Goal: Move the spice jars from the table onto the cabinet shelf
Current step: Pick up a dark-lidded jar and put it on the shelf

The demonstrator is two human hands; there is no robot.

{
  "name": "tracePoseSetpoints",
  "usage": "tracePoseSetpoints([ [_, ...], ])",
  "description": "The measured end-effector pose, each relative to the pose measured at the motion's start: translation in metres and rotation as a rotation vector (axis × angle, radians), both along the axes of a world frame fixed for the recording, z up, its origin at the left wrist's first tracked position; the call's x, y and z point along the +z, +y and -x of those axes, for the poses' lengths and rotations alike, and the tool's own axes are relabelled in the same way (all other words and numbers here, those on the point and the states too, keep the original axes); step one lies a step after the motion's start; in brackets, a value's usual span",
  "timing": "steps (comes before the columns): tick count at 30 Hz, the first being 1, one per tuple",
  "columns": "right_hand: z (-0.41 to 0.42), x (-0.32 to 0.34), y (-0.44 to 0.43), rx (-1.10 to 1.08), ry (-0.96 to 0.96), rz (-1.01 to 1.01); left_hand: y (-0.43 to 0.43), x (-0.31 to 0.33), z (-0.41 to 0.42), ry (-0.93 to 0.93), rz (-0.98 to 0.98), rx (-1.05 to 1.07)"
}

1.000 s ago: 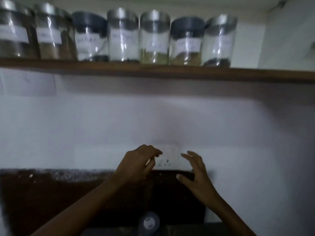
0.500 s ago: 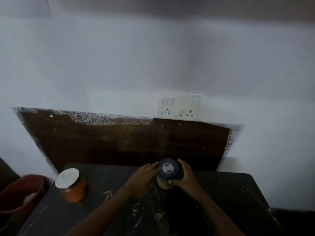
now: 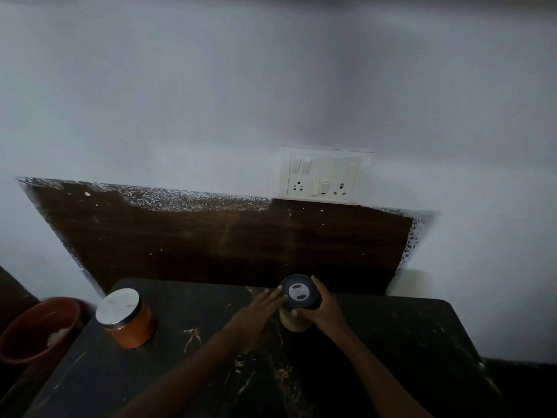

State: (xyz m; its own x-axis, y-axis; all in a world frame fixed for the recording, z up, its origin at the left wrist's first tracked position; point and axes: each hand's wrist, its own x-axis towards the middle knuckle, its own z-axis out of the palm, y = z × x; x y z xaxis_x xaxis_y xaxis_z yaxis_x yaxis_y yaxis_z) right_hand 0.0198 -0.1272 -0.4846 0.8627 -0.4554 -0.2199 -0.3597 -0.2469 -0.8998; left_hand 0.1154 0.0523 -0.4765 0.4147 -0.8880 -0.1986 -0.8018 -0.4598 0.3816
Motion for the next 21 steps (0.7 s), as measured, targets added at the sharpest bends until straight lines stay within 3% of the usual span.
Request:
tracePoseSetpoints([
  [7,0.047,0.056,0.002,0.000,0.013,-0.081,0.028,0.033,0.037,-0.050,0.162,-0.006],
  [17,0.142,0.140,0.049,-0.011,-0.014,-0.241,0.079,0.109,0.134,0.507,0.472,-0.015],
  [21,0.172,0.147,0.079,-0.043,-0.036,-0.366,0.093,0.118,0.168,0.491,0.565,-0.048],
])
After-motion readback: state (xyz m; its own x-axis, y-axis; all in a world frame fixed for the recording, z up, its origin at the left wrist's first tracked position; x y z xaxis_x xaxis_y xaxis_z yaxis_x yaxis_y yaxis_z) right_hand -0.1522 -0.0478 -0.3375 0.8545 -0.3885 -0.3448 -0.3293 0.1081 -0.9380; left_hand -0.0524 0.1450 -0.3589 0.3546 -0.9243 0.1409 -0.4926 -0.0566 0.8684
